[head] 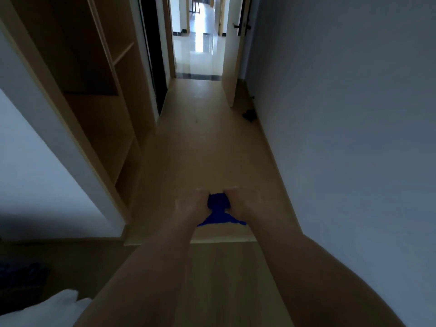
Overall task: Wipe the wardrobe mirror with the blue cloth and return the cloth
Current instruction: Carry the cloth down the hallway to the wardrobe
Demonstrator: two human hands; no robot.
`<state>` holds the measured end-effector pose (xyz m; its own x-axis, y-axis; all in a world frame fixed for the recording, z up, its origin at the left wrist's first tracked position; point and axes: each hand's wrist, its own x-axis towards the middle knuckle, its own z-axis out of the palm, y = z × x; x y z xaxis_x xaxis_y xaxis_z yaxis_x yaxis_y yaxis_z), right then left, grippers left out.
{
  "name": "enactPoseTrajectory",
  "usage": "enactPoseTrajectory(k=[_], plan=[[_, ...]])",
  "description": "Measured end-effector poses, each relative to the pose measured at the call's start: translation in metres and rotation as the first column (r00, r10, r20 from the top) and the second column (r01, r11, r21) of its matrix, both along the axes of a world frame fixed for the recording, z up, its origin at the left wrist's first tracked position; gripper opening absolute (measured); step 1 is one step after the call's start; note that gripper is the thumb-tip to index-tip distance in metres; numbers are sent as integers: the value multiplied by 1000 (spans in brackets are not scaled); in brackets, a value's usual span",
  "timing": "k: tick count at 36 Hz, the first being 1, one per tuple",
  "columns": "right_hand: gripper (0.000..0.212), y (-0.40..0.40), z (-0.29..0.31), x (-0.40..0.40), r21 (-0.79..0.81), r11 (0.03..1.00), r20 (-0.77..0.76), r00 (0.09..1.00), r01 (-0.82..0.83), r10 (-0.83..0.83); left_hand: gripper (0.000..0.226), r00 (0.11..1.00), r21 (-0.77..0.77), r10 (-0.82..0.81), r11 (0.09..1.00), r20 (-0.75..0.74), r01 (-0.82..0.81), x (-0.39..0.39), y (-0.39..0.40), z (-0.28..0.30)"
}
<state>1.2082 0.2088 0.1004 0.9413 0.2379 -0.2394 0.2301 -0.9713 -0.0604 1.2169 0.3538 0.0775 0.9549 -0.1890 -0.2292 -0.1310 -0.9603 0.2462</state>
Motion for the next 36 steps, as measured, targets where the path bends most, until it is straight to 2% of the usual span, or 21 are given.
enactPoseTrajectory(k=[11, 20, 24, 36], plan=[[24, 16, -7, 162, -53, 992, 2, 994, -112, 112, 11, 996, 65, 84, 994, 35, -86, 141, 11, -6], [28, -1, 0, 342, -79, 975, 24, 977, -210, 213, 15, 980, 85, 178, 979, 84, -185, 308, -9, 1], [27, -7, 5, 417, -36, 977, 13, 977, -212, 213, 14, 973, 28, 219, 975, 76, -221, 380, -15, 5], [33, -4, 1, 575, -58, 960, 26, 961, -275, 277, 16, 958, 95, 279, 954, 67, -284, 528, -15, 4]])
